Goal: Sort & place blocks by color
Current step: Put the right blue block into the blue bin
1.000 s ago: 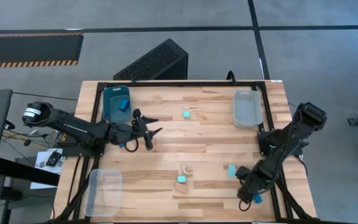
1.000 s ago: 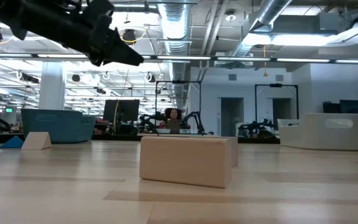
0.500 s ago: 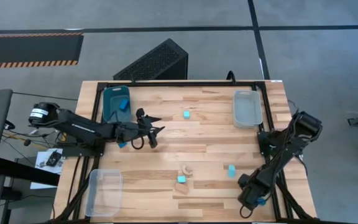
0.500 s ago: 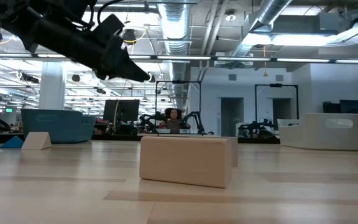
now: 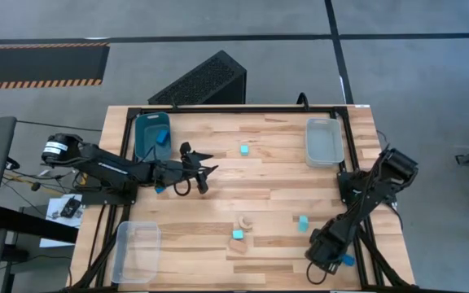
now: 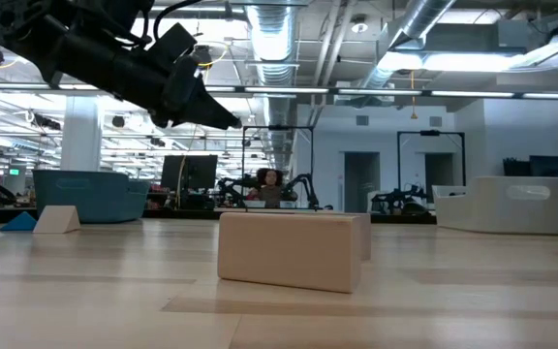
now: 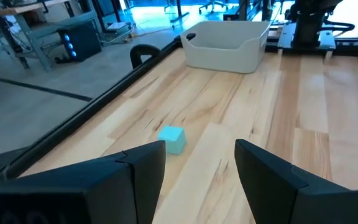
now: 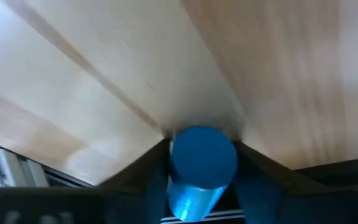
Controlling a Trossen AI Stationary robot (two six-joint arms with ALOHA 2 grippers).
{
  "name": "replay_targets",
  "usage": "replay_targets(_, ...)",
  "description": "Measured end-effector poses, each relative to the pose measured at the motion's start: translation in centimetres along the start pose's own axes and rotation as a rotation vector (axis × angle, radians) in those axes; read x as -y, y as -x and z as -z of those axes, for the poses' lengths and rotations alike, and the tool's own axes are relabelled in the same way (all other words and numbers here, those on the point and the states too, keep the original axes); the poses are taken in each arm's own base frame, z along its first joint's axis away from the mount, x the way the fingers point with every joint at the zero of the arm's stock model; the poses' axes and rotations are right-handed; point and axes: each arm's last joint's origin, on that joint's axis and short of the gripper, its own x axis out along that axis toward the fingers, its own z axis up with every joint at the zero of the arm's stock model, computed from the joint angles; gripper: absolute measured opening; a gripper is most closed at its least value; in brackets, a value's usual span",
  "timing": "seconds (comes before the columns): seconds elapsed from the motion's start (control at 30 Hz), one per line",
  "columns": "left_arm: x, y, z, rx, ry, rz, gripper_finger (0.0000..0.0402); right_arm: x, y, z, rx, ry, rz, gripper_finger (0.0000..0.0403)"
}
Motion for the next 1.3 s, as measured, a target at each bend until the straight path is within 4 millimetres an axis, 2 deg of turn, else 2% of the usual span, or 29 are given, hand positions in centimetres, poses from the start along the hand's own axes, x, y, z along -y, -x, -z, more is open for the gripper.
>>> replay_targets(0.1, 0.1, 0.1, 0.0, 0.000, 0.007, 0.003, 0.0185, 0.2, 0.4, -0.5, -0.001, 0.009, 0.005, 0.0122)
replay_targets(0.13, 0.2, 0.1, 0.0, 0.000, 0.006, 0.006, 0.0185, 0.3, 0.5, -0.8, 0.000, 0.007, 0.001, 0.0119)
replay_targets(0.37, 0.2, 0.4, 0.0, 0.010, 0.001, -0.121, 0.0185, 1.0, 1.9, -3.1, 0.014, 0.104, -0.041, 0.0120)
replay_targets(0.43, 0.3, 0.4, 0.0, 0.010, -0.007, -0.129, 0.0185, 1.2, 2.3, -3.6, 0.026, 0.140, -0.054, 0.0134)
replay_targets(0.53, 0.3, 0.4, 0.1, 0.008, -0.031, -0.117, 0.0185, 1.5, 3.3, -4.2, 0.085, 0.179, -0.074, 0.0149)
replay_targets(0.67, 0.3, 0.4, 0.1, 0.008, -0.035, -0.116, 0.0185, 1.8, 5.6, -4.2, 0.254, 0.219, -0.111, 0.0136)
replay_targets(0.8, 0.5, 0.4, 0.0, 0.010, -0.028, -0.044, 0.0185, 2.7, 8.9, -4.3, 0.520, 0.252, -0.134, 0.0123)
replay_targets(0.97, 1.4, -0.2, -0.3, 0.089, 0.034, 0.123, 0.0185, 3.5, 14.1, -6.1, 1.098, 0.317, -0.081, 0.0140)
replay_targets(1.17, 3.0, -1.8, 0.4, 0.195, -0.001, 0.315, 0.0185, 3.6, 19.8, -10.2, 1.601, 0.512, -0.040, 0.0137)
replay_targets(1.3, 3.6, -2.5, 0.9, 0.201, -0.049, 0.359, 0.0186, 5.6, 22.6, -13.7, 1.805, 0.605, -0.060, 0.0138)
